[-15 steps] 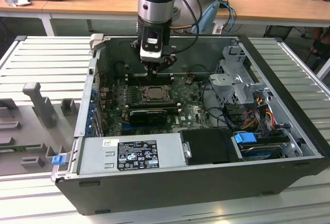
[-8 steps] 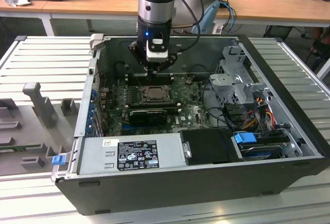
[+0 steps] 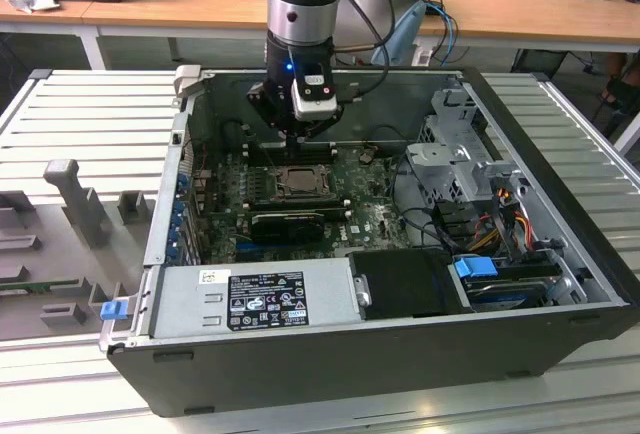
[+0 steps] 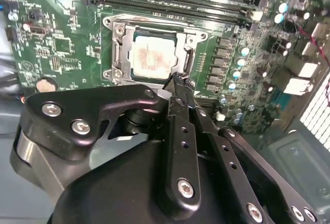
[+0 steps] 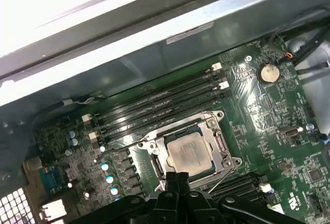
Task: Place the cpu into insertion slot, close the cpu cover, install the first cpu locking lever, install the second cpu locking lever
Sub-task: 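Install the first cpu locking lever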
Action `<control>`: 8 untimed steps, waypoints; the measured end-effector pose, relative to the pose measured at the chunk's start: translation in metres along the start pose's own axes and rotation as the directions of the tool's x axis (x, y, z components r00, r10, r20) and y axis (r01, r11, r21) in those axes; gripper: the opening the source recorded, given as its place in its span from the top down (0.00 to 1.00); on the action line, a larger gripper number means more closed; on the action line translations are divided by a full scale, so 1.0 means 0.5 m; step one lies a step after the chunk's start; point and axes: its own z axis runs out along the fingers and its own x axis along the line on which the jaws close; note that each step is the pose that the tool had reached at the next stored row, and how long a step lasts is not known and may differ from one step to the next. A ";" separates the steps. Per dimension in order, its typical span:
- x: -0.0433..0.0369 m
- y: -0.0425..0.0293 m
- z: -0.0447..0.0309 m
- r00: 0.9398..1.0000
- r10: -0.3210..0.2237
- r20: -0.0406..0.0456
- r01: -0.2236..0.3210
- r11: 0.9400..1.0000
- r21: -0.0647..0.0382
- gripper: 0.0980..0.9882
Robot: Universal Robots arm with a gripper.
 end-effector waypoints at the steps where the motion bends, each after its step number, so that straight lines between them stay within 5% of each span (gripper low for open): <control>1: 0.000 0.000 0.000 1.000 -0.017 0.000 0.017 1.000 0.001 0.99; 8: 0.000 0.000 0.000 0.990 -0.144 -0.003 0.144 0.990 0.005 0.99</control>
